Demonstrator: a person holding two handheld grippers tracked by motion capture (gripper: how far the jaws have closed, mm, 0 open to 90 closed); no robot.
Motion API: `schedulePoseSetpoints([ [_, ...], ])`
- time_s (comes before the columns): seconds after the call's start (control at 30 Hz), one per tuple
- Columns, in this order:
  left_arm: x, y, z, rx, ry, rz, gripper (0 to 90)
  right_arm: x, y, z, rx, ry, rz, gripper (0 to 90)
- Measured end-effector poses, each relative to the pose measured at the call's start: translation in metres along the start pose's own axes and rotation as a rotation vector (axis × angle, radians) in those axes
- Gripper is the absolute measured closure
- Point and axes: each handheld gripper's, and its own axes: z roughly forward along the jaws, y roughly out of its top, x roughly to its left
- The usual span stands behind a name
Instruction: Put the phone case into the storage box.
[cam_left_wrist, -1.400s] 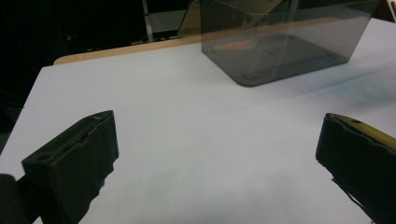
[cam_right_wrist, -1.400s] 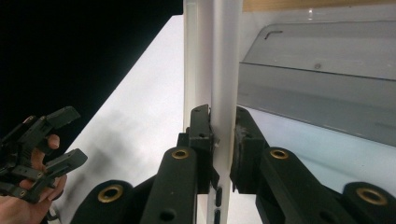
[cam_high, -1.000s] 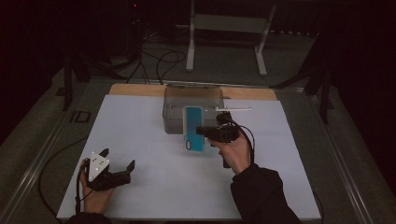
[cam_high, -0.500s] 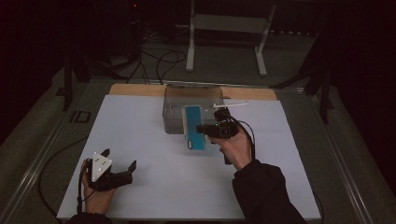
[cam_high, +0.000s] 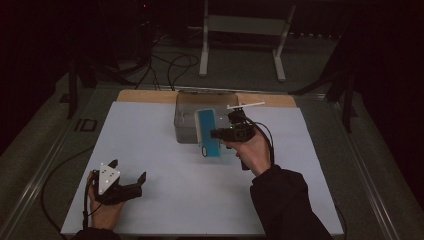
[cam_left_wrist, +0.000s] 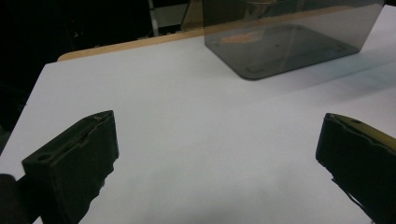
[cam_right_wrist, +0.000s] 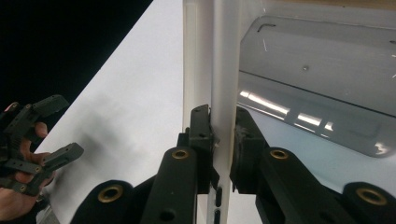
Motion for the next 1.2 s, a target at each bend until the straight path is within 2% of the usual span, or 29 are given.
schedulePoseSetpoints([
  [0.83, -0.001, 0.000, 0.000, 0.001, -0.001, 0.001, 0.2, -0.003, 0.019, 0.005, 0.071, -0.042, 0.000, 81.5],
  [1.2, 0.000, 0.000, 0.000, -0.001, -0.004, -0.007, 0.2, -0.004, 0.029, 0.007, 0.095, -0.044, 0.014, 81.5],
])
